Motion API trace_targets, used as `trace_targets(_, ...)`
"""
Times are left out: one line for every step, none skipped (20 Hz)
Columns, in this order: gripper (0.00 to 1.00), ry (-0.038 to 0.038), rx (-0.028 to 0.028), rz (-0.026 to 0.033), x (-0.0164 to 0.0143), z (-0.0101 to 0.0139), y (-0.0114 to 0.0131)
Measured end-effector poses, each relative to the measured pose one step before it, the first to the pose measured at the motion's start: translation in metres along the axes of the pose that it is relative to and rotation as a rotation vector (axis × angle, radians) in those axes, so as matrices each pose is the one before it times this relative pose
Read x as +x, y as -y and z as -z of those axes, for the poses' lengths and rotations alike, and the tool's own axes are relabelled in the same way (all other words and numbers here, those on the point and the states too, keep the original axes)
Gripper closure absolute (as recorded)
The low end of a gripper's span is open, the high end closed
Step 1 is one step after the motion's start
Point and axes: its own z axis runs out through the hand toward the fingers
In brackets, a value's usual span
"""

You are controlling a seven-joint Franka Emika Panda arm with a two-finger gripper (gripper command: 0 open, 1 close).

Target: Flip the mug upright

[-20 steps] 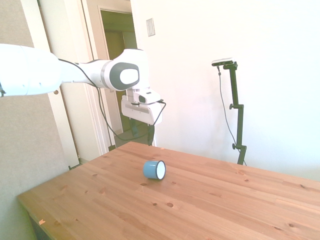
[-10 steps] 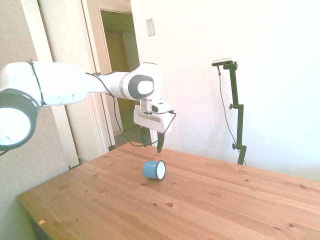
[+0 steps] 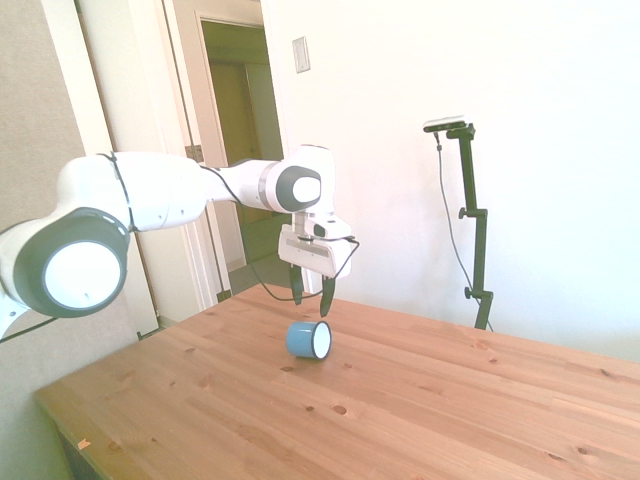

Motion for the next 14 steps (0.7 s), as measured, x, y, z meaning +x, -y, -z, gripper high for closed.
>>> trace_targets(0.0, 0.00313, -0.00679, -0.00257, 0.00355, -0.00517, 0.00395)
trace_targets(0.0, 0.00271, -0.00628, -0.00177, 0.0031, -0.00427, 0.00327)
trace_targets(0.0, 0.00016, -0.00293, -0.00147, 0.00276, -0.00304, 0.00251)
trace_targets(0.0, 0.00149, -0.00461, -0.00121, 0.00258, -0.00378, 0.00196)
trace_targets(0.0, -0.00003, -0.00099, -0.00007, 0.00153, -0.00189, 0.00095)
trace_targets(0.0, -0.00172, 0.00226, 0.00013, 0.00084, 0.0008, 0.00012)
trace_targets(0.0, 0.00018, -0.00021, 0.00006, -0.00002, 0.00002, -0.00002)
trace_targets(0.0, 0.0006, -0.00081, 0.00029, -0.00001, -0.00027, -0.00002)
trace_targets(0.0, 0.00018, -0.00002, -0.00135, 0.00077, -0.00003, -0.00053)
trace_targets(0.0, -0.00052, 0.00081, -0.00355, 0.00195, 0.00051, -0.00142)
trace_targets(0.0, -0.00088, 0.00232, -0.00663, 0.00378, 0.00126, -0.00272)
trace_targets(0.0, 0.00063, 0.00252, -0.00922, 0.00615, 0.00185, -0.00475)
trace_targets(0.0, 0.00318, 0.00405, -0.01024, 0.0079, 0.00222, -0.00622)
trace_targets(0.0, 0.00593, 0.00498, -0.01149, 0.00996, 0.00226, -0.00796)
